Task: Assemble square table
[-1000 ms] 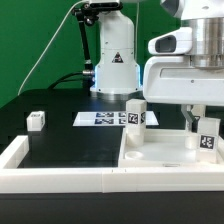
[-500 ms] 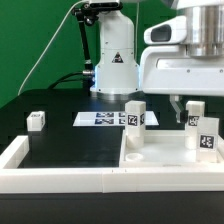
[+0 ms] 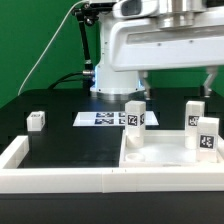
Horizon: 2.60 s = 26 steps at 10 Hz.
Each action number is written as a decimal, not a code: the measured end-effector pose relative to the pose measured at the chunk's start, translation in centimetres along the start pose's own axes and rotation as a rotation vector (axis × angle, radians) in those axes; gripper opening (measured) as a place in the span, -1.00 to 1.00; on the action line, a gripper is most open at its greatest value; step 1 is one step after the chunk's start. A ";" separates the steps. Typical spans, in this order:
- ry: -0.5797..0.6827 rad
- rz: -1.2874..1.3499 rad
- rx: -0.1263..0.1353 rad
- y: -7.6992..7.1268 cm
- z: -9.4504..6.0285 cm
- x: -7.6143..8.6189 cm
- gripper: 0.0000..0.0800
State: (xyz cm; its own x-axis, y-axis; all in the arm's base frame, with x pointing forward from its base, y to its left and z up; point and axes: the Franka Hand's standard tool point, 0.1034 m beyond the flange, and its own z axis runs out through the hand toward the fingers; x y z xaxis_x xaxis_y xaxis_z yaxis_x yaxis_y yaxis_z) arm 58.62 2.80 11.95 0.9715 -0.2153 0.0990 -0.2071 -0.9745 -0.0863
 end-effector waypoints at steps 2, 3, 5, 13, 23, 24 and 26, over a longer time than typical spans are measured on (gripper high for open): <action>0.000 0.055 -0.032 5.2 0.8 -0.7 0.62; -0.003 0.081 -0.042 6.3 1.0 -0.7 0.62; -0.004 0.074 -0.041 6.1 1.1 -0.8 0.62; -0.062 0.089 -0.080 12.8 1.8 -3.6 0.62; -0.081 0.089 -0.123 23.7 1.9 -5.7 0.62; -0.088 0.044 -0.141 24.4 2.4 -6.4 0.62; -0.166 -0.106 -0.121 26.1 2.8 -7.6 0.62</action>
Offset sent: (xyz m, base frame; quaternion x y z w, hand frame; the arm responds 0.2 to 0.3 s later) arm 0.0000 0.0000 0.0000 0.0000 0.0000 0.0000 1.0000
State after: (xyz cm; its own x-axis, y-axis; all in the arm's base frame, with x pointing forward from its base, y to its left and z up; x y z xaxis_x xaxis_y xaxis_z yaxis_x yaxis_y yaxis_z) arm 46.16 -20.81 6.19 0.9921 -0.1078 -0.0645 -0.1056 -0.9937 0.0363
